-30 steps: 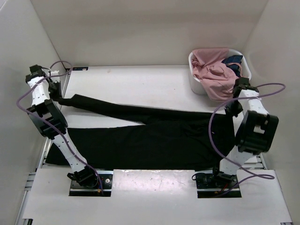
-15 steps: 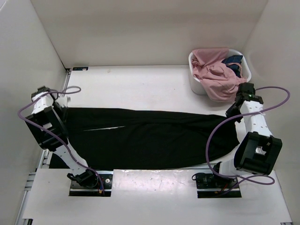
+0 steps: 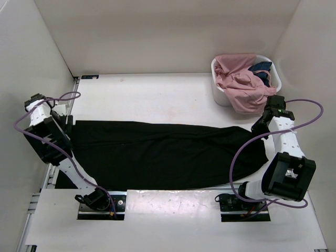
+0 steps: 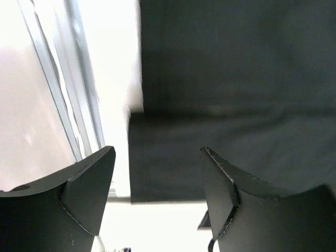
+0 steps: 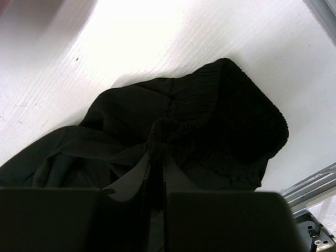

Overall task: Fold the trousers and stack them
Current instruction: Flatten the trousers out

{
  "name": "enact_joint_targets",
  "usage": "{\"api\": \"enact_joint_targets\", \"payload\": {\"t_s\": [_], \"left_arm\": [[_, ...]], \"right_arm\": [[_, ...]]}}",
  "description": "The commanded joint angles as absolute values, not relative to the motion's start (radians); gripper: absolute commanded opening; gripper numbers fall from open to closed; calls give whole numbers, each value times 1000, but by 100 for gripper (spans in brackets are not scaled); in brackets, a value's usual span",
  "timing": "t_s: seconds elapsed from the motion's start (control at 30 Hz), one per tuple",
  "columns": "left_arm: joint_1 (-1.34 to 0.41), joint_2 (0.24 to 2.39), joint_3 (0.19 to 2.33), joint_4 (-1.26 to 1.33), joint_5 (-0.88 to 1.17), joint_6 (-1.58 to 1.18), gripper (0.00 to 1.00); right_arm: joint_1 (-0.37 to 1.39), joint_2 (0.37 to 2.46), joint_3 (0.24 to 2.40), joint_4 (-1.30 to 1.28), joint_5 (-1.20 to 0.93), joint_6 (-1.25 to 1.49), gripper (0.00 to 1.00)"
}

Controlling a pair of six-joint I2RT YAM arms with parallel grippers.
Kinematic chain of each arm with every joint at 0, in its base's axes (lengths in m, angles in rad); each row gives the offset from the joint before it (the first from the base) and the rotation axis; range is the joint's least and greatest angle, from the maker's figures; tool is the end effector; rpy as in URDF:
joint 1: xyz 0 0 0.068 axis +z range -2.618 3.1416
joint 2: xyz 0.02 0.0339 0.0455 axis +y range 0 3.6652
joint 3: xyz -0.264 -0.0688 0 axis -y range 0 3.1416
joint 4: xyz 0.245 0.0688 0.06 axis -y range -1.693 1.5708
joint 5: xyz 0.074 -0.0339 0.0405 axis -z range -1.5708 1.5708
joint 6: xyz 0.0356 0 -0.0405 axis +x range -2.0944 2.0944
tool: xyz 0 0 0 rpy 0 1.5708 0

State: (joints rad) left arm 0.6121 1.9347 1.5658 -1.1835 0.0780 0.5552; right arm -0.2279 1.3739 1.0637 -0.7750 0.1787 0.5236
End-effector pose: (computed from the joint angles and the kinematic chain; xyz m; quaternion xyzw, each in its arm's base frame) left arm 0.3013 0.2081 0.2184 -0.0281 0.9988 -0.0275 0.0292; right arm 0.2624 -0.0674 0.2583 0.3747 0.8915 -0.0504 0.2496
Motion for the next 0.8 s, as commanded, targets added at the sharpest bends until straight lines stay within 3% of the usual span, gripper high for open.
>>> {"api": "enact_joint_targets", "payload": {"t_s": [0.0, 0.2, 0.23, 0.37, 0.47, 0.6, 0.73, 0.77], "left_arm": [[595, 1994, 1649, -1146, 152, 482, 77], [520, 2154, 1879, -1109, 241, 436, 80], [488, 2170, 1908, -1098, 227, 414, 86], [443, 2317, 2075, -1068, 176, 373, 91], [433, 2403, 2089, -1077, 155, 373, 95], [422, 2434, 2019, -1077, 215, 405, 93], [413, 2434, 2010, -1077, 261, 416, 17], [413, 2434, 2019, -1087, 261, 416, 14]], "right_arm": [[-232, 1370, 1091, -762, 153, 511, 0], [-232, 1390, 1091, -772, 172, 491, 0], [-232, 1400, 1080, -772, 172, 491, 0], [-232, 1411, 1071, -781, 196, 491, 0], [-232, 1422, 1083, -772, 205, 491, 0], [-232, 1440, 1109, -772, 215, 491, 0], [-232, 1460, 1146, -793, 238, 482, 0], [-232, 1469, 1157, -793, 238, 482, 0]]}}
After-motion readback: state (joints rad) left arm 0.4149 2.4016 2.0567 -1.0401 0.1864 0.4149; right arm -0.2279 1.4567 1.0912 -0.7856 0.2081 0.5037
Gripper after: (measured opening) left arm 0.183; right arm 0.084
